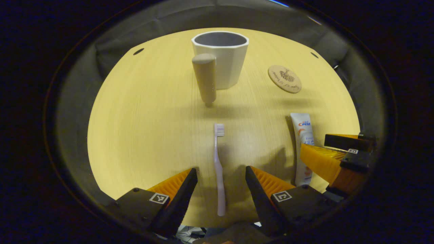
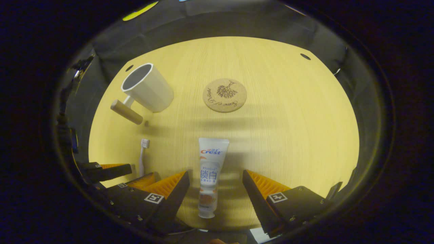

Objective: Put the toothbrush and toothpaste on the desktop into the cup, then pick up the cup and place it on the coaster on the desktop.

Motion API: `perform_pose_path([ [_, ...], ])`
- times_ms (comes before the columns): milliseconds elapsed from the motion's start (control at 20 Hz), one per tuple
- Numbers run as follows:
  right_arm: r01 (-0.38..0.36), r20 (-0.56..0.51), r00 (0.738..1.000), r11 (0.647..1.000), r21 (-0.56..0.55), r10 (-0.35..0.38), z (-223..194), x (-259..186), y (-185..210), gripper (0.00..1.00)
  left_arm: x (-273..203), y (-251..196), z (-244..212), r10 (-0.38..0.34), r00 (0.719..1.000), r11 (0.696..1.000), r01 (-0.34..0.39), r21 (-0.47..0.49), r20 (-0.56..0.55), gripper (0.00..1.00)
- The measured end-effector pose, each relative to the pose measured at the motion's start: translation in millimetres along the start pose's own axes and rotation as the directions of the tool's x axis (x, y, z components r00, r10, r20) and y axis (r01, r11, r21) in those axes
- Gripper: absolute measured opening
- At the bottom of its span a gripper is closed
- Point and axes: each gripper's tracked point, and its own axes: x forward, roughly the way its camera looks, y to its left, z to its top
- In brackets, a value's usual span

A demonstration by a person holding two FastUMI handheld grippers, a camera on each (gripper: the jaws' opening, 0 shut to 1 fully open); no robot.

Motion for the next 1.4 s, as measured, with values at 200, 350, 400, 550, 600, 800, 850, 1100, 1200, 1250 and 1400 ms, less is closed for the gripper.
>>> perform_pose_path([
  [200, 0.001, -0.041, 0.999, 1.000, -0.011, -0.002, -3, 10, 2, 0.96, 8, 0, -6, 0.017, 0.999, 1.000, -0.017, 0.004, -0.037, 0.95],
  [350, -0.001, -0.076, 0.997, 1.000, -0.019, 0.000, -8, 16, 2, 0.96, 9, -6, -4, 0.019, 0.999, 1.000, -0.018, 0.014, -0.046, 0.90],
  [400, 0.002, -0.082, 0.997, 1.000, -0.020, -0.003, -9, 19, 2, 0.93, 9, -10, -5, 0.019, 0.999, 1.000, -0.018, 0.014, -0.048, 0.91],
  [550, 0.011, -0.088, 0.996, 1.000, -0.028, -0.014, -8, 21, 0, 0.83, 10, -13, -5, 0.016, 0.999, 1.000, -0.015, 0.023, -0.051, 0.58],
  [600, 0.018, -0.089, 0.996, 1.000, -0.025, -0.020, -9, 21, -2, 0.75, 10, -12, -4, 0.014, 0.999, 1.000, -0.013, 0.016, -0.046, 0.58],
  [800, 0.027, -0.079, 0.996, 0.999, -0.022, -0.029, -7, 22, -6, 0.43, 10, -11, -4, 0.007, 0.999, 1.000, -0.006, 0.020, -0.050, 0.41],
  [850, 0.030, -0.075, 0.997, 0.999, -0.033, -0.032, -7, 22, -8, 0.43, 10, -8, -2, 0.014, 0.999, 1.000, -0.013, 0.012, -0.037, 0.41],
  [1100, 0.014, -0.067, 0.998, 1.000, 0.007, -0.014, -10, 21, -11, 0.27, 7, -8, -2, -0.005, 1.000, 1.000, 0.005, -0.016, -0.012, 0.29],
  [1200, -0.015, -0.047, 0.999, 1.000, 0.012, 0.015, -12, 20, -11, 0.19, 6, -7, -3, -0.018, 1.000, 1.000, 0.018, -0.017, 0.007, 0.16],
  [1250, -0.027, -0.037, 0.999, 1.000, 0.016, 0.027, -12, 19, -11, 0.19, 6, -7, 0, -0.026, 0.999, 0.999, 0.026, -0.019, 0.030, 0.14],
  [1400, -0.060, -0.002, 0.998, 0.998, 0.007, 0.060, -11, 19, -10, 0.19, 4, -7, 0, -0.058, 0.996, 0.998, 0.059, -0.008, 0.067, 0.11],
])
